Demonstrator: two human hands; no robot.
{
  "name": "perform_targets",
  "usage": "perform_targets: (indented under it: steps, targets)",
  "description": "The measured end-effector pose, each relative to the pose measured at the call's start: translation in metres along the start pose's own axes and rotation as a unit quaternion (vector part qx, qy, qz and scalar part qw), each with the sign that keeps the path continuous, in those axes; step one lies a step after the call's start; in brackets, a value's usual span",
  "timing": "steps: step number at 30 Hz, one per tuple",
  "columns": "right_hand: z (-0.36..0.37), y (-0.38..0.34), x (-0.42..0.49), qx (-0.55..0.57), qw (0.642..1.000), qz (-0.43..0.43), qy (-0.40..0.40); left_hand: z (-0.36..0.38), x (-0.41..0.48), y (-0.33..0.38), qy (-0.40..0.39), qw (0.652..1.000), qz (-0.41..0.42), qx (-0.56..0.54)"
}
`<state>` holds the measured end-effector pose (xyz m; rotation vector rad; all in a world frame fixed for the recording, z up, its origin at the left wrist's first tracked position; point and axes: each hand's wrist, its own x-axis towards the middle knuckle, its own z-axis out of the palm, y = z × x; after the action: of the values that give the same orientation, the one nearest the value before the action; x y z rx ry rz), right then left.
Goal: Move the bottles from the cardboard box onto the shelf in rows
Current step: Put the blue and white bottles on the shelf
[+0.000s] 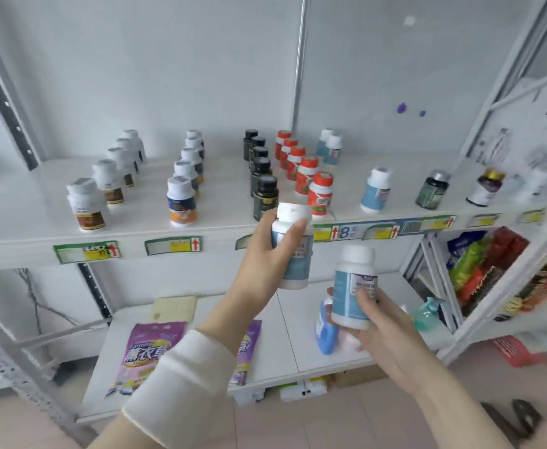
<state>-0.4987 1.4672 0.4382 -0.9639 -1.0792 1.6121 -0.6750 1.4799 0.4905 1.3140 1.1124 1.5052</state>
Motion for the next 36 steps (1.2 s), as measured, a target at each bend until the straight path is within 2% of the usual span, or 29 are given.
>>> perform_targets:
  steps: [7,13,19,23,29,36]
  targets:
    - [-0.064,-0.099,0.083,-0.022,0.993,-0.113,-0.012,0.068,0.115,0.018,-0.028,0.998,0.045,0.040]
    - [-0.098,-0.176,0.157,-0.079,0.985,-0.153,-0.012,0.106,0.213,0.027,-0.057,0.996,0.049,0.040]
    - [-0.131,-0.218,0.246,-0.192,0.971,-0.139,0.009,0.130,0.302,0.017,-0.063,0.988,0.028,0.136]
    - [-0.148,-0.225,0.294,-0.308,0.945,-0.097,-0.047,0.140,0.344,-0.002,-0.079,0.972,-0.024,0.220]
    - [-0.158,-0.221,0.350,-0.356,0.924,-0.048,-0.134,0.146,0.391,-0.037,-0.067,0.939,-0.076,0.329]
    - [-0.148,-0.195,0.384,-0.461,0.867,-0.022,-0.191,0.135,0.423,-0.061,-0.095,0.903,-0.103,0.406]
